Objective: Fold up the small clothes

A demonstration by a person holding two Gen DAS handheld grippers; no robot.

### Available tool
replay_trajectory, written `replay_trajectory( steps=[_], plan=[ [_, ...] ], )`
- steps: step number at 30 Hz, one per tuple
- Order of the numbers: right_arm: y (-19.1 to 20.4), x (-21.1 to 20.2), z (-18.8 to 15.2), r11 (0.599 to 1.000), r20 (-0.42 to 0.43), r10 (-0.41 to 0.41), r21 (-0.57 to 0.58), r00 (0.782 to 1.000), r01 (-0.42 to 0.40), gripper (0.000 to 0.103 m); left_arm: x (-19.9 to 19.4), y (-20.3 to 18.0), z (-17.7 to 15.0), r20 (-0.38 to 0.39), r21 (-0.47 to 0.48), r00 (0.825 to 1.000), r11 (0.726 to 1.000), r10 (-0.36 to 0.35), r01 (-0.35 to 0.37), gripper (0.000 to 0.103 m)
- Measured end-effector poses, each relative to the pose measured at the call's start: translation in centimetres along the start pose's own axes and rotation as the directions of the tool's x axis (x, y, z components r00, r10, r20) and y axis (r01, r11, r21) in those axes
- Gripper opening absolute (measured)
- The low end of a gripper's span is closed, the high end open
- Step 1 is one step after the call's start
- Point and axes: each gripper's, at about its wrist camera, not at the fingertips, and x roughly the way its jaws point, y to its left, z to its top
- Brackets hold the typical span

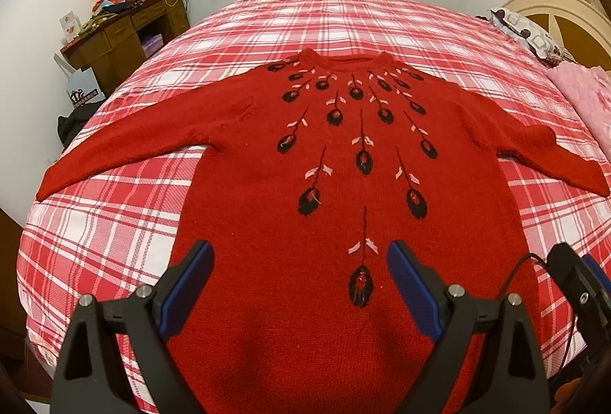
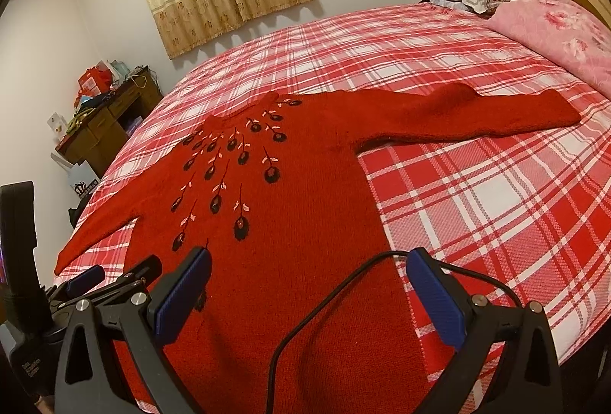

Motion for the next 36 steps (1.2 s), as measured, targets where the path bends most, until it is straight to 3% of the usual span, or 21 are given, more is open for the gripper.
replay_trajectory(
  steps=[8, 13, 14, 18, 19, 24, 27, 30, 32, 36],
  plan=[
    [-0.8, 0.8, 1.2, 1.0, 0.017, 0.013, 0.005, 1.0, -0.013, 0.102, 1.3, 0.1, 0.7, -0.018, 0.002, 1.0, 1.0, 0.001, -0.001, 0.094],
    [-3.9, 1.7, 3.9, 0.999, 0.055, 0.014, 0.038, 0.998, -0.016, 0.102, 2.8, 1.9, 2.7, -0.016, -0.044, 0.998, 0.997, -0.066, 0.065, 0.094],
    [-5.1, 1.8, 4.6, 0.998, 0.065, 0.001, 0.06, 0.998, -0.005, 0.097, 3.1, 2.5, 3.2, -0.009, -0.063, 0.997, 0.995, -0.073, 0.072, 0.094],
    [-11.3, 2.0, 7.7, 0.986, 0.084, -0.087, 0.153, 0.993, 0.073, 0.056, 4.8, 5.7, 5.2, 0.078, -0.148, 0.996, 0.988, -0.031, 0.042, 0.094],
    [-13.5, 1.8, 8.5, 0.975, 0.086, -0.115, 0.198, 0.99, 0.097, 0.054, 5.3, 6.4, 5.6, 0.098, -0.162, 0.995, 0.987, -0.007, 0.023, 0.094],
    [-23.2, 0.7, 12.2, 0.901, 0.127, -0.272, 0.383, 0.954, 0.206, 0.053, 8.5, 8.4, 6.5, 0.128, -0.171, 0.986, 0.981, 0.109, -0.087, 0.094],
    [-28.8, 1.1, 13.5, 0.843, 0.124, -0.324, 0.487, 0.938, 0.226, 0.053, 10.3, 9.1, 5.9, 0.104, -0.187, 0.987, 0.977, 0.119, -0.098, 0.094],
    [-33.5, 2.4, 14.1, 0.788, 0.067, -0.361, 0.555, 0.93, 0.266, 0.053, 11.3, 9.7, 4.9, 0.093, -0.219, 0.991, 0.973, 0.1, -0.078, 0.094],
    [-35.3, 3.5, 14.0, 0.773, 0.026, -0.362, 0.568, 0.932, 0.284, 0.053, 11.9, 9.6, 4.6, 0.082, -0.224, 0.993, 0.972, 0.088, -0.067, 0.094],
    [-35.1, 4.5, 14.4, 0.796, 0.019, -0.438, 0.473, 0.899, 0.378, 0.053, 12.6, 10.1, 4.5, 0.071, -0.256, 0.996, 0.966, 0.051, -0.031, 0.098]
  ],
)
